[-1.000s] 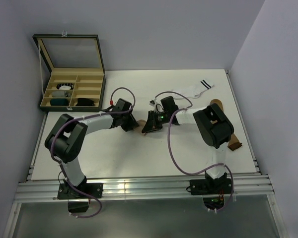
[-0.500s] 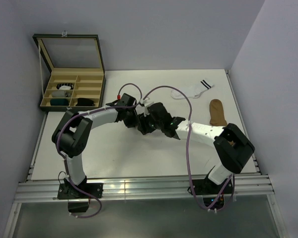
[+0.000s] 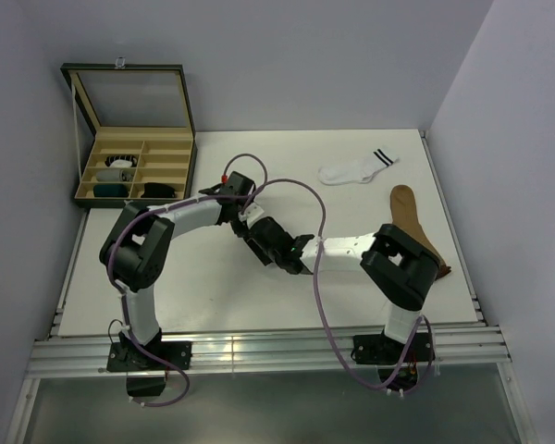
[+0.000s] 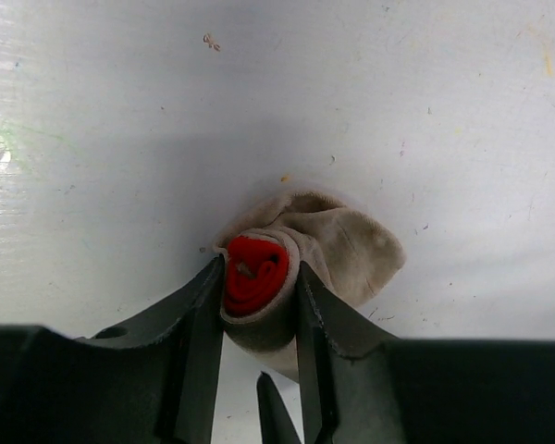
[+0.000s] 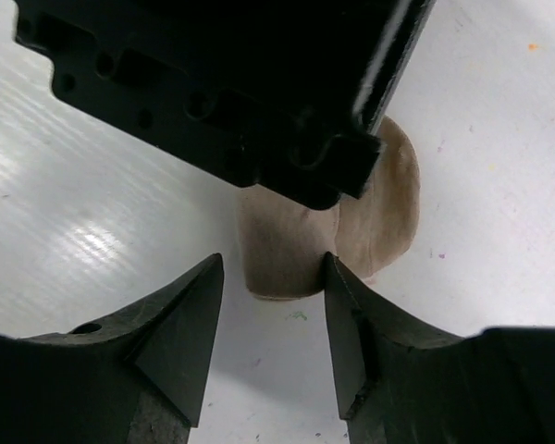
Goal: Roll the socks
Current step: Roll the sock at the center of the board, then pick up the sock at the center of the board.
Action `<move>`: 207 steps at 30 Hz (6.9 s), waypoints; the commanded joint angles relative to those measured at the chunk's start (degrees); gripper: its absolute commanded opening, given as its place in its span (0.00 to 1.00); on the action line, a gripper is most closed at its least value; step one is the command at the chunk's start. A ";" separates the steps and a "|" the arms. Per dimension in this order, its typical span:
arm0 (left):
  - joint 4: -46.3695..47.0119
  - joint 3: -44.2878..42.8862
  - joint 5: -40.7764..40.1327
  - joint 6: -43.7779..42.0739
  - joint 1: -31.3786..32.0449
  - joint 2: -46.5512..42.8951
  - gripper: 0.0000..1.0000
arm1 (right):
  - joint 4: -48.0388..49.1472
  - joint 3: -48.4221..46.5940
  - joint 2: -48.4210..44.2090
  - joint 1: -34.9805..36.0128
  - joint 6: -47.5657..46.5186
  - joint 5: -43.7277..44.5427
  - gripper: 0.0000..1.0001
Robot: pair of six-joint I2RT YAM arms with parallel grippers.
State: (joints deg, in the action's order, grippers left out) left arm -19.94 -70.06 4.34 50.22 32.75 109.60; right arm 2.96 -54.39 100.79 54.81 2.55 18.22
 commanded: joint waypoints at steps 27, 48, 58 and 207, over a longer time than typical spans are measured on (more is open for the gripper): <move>7.99 14.59 -6.62 10.69 -3.84 -20.12 0.79 | 4.07 1.75 1.77 -17.52 12.83 -47.25 0.00; 8.70 13.99 -6.18 12.01 -0.41 -10.29 0.68 | 7.76 -2.21 16.01 -27.65 26.02 -67.44 0.00; 4.74 12.15 -7.85 9.11 -0.50 -5.20 0.44 | 7.67 -0.28 11.89 -27.65 24.44 -62.79 0.09; -5.18 5.90 -3.54 2.70 -1.02 2.38 0.00 | 9.78 2.63 -6.31 -19.47 26.98 -25.16 0.41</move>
State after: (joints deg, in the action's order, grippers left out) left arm -14.24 -66.57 3.38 55.18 31.57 108.75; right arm 11.05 -50.22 93.41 35.44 25.74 -9.91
